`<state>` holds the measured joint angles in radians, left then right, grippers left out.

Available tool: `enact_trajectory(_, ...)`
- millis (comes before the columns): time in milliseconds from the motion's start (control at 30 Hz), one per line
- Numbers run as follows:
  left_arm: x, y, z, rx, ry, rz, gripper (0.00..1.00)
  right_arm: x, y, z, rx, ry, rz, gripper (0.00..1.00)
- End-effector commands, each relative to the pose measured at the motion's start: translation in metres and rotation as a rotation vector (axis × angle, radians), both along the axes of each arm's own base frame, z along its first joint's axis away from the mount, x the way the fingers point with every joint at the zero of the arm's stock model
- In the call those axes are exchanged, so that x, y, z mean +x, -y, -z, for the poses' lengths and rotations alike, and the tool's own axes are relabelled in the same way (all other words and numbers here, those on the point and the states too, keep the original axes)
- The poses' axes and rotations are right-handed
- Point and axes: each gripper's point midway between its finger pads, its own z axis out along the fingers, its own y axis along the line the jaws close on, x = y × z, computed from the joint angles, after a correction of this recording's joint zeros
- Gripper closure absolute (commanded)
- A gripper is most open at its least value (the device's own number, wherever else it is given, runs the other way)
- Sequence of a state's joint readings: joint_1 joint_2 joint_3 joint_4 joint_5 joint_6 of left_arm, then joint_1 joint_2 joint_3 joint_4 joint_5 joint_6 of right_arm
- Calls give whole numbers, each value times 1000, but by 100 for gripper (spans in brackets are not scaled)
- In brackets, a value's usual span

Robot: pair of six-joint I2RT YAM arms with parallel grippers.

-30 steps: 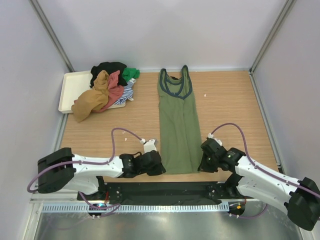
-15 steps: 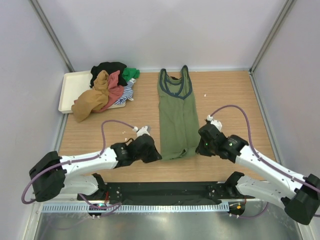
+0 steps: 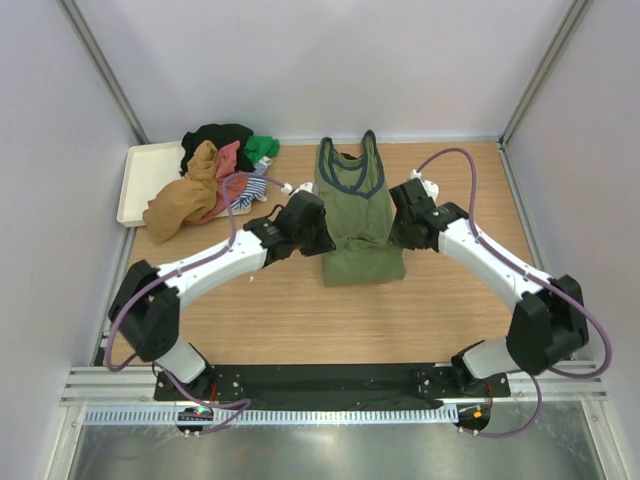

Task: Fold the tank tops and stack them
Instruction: Fold the tank top

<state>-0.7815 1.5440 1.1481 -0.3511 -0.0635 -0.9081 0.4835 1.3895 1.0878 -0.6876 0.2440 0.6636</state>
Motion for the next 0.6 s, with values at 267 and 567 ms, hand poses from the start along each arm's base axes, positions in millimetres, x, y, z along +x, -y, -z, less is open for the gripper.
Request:
enact_trajectory(267,85,-7,27,170,25,-22,100,104,-8,1,21,56,11,99)
enact_trajectory(567,102,-11,24,183,70,-24,100,121,-10,1,36,57,0,99)
